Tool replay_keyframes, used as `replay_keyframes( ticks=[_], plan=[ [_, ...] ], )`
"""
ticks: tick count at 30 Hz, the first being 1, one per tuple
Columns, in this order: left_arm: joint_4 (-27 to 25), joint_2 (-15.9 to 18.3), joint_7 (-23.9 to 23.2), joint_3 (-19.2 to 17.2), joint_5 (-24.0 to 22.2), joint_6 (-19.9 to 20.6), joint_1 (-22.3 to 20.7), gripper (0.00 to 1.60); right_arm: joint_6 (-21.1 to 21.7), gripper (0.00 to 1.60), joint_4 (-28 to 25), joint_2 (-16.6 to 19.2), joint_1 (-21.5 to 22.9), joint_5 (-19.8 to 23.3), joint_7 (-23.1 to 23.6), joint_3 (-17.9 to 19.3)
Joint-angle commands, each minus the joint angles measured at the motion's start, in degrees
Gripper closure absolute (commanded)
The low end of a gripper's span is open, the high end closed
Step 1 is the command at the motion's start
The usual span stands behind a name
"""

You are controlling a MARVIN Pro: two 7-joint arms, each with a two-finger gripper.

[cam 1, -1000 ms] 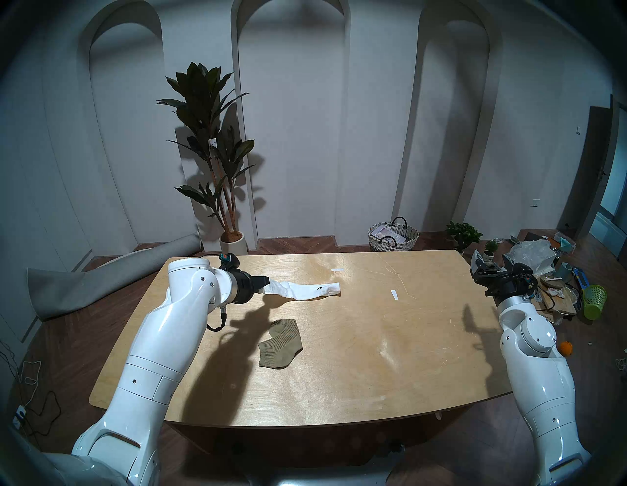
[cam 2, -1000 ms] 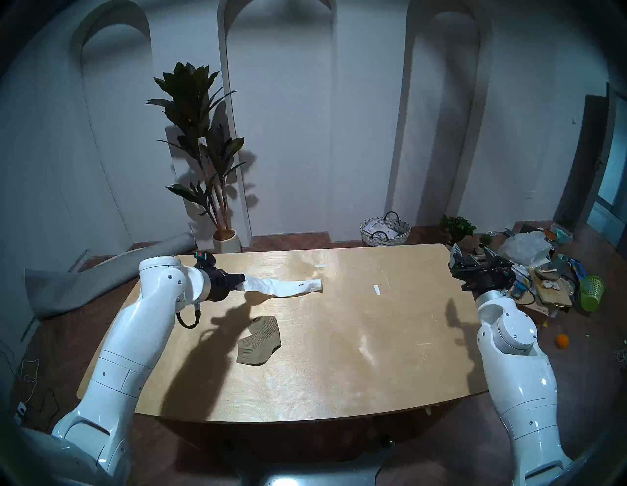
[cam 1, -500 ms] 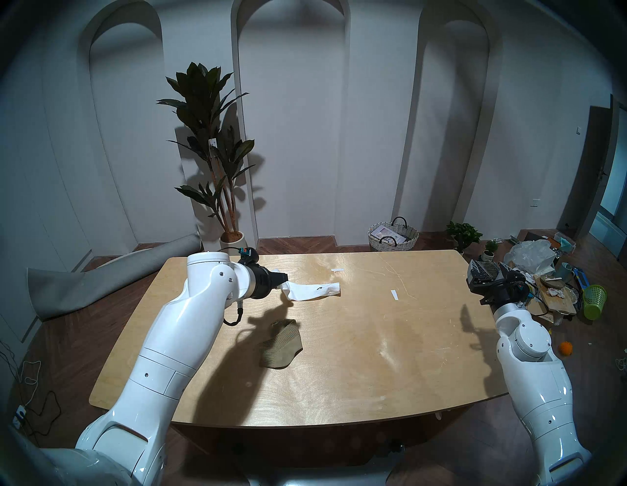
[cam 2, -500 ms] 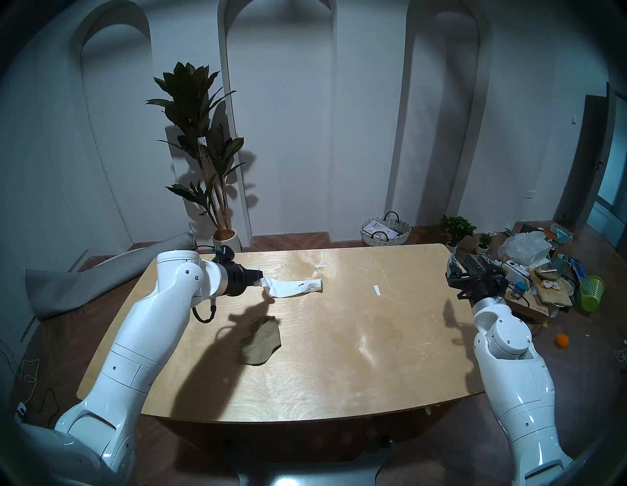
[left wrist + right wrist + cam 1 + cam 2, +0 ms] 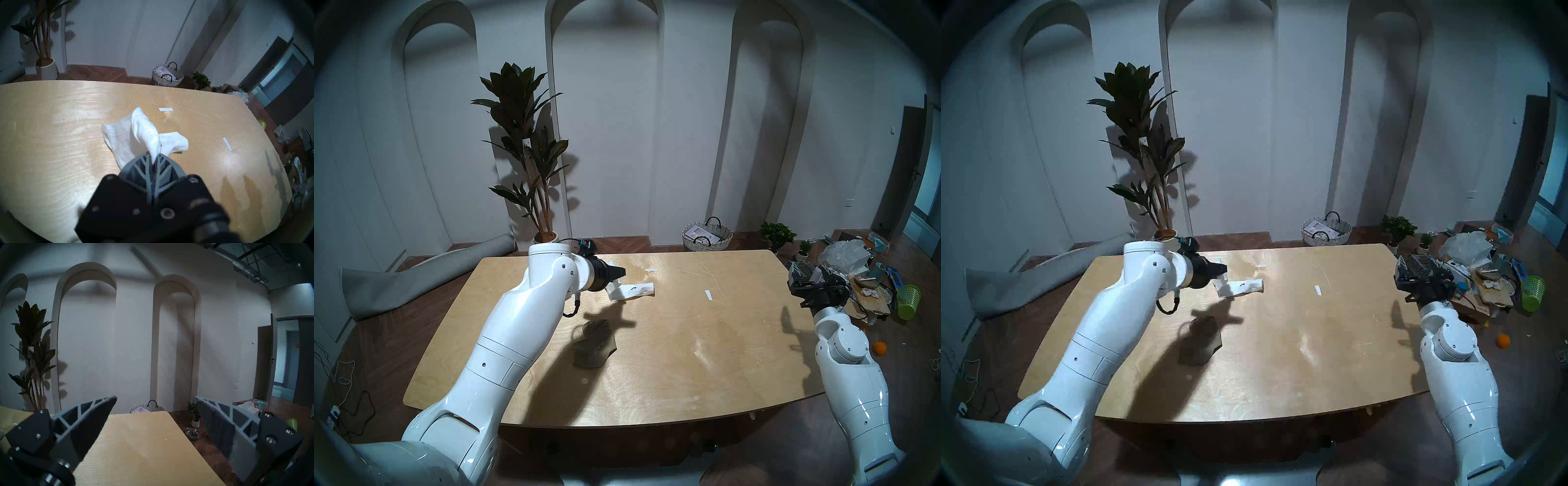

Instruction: Fold socks in half once and place them neatly on the table

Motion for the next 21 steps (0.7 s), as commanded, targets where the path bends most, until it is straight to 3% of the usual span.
replay_keyframes(
  ticks=[1, 6, 17, 18, 21],
  plan=[
    [2.6, -1.5, -1.9, 3.8, 1.6, -0.4, -4.8, 1.6, -2.9, 0.0, -0.3, 0.4, -1.1, -0.8, -0.1, 1.4],
    [4.7, -2.2, -2.5, 6.0, 2.6, -0.9, -5.9, 1.6, -3.0, 0.0, -2.0, -0.6, -2.6, 1.3, 0.1, 3.4],
    [9.2, -3.8, -3.3, 9.0, 4.6, -1.6, -9.4, 1.6, -3.5, 0.0, -2.1, -1.2, -3.2, 1.8, -0.3, 4.6],
    [9.8, -4.0, -3.4, 9.1, 4.7, -1.8, -9.5, 1.52, -3.6, 0.0, -2.1, -1.3, -3.3, 1.7, -0.4, 4.7],
    [11.3, -4.6, -3.4, 9.9, 5.3, -1.9, -10.4, 1.51, -4.0, 0.0, -1.9, -1.3, -3.4, 1.7, -0.6, 4.8]
  ],
)
